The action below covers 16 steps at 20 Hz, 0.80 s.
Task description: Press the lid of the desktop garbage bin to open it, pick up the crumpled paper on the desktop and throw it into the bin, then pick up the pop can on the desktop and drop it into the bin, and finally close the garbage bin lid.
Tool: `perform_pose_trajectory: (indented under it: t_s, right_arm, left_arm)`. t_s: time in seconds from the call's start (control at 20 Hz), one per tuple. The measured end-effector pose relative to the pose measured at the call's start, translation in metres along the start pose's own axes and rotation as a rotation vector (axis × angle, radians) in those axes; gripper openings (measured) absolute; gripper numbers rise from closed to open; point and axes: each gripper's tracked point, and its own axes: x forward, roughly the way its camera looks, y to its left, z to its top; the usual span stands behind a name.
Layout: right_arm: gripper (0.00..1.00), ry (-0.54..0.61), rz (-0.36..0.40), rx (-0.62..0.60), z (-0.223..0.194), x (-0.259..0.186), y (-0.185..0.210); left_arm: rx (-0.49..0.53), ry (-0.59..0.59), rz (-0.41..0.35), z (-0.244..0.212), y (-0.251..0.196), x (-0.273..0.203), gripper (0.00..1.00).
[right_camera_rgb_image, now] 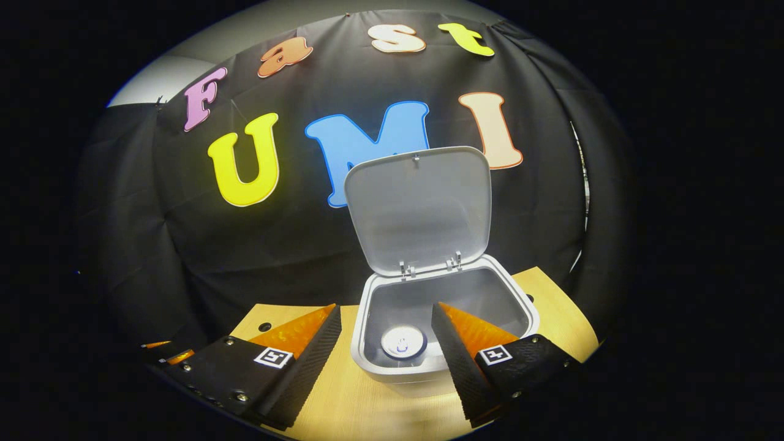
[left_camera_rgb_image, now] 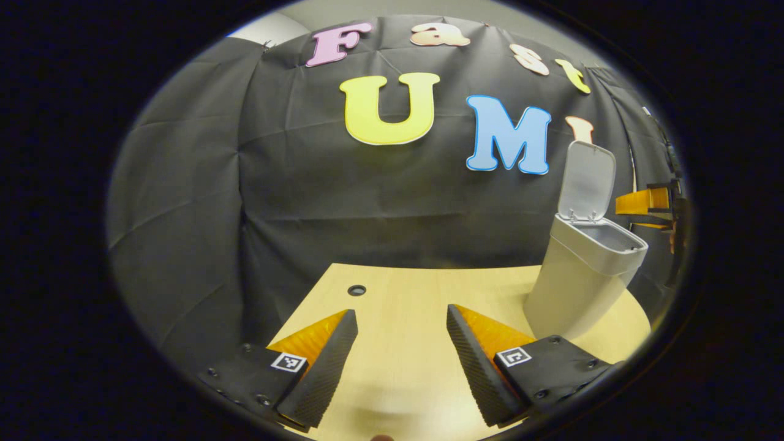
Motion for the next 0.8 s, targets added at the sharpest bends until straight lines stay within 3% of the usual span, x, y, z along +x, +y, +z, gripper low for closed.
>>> perform_pose_trajectory:
  t_s: [0.4,0.8]
  right_arm:
    - [0.95,-0.021,-0.002,-0.016,0.009,-0.006,0.002]
    - [0.95,-0.129,-0.007,-0.067,0.071,0.003,0.004]
  left_arm:
    - [-0.011,-0.002,-0.006,-0.002,0.0,-0.004,1.0]
    - [-0.009,-0.002,-0.032,-0.003,-0.007,-0.009,0.96]
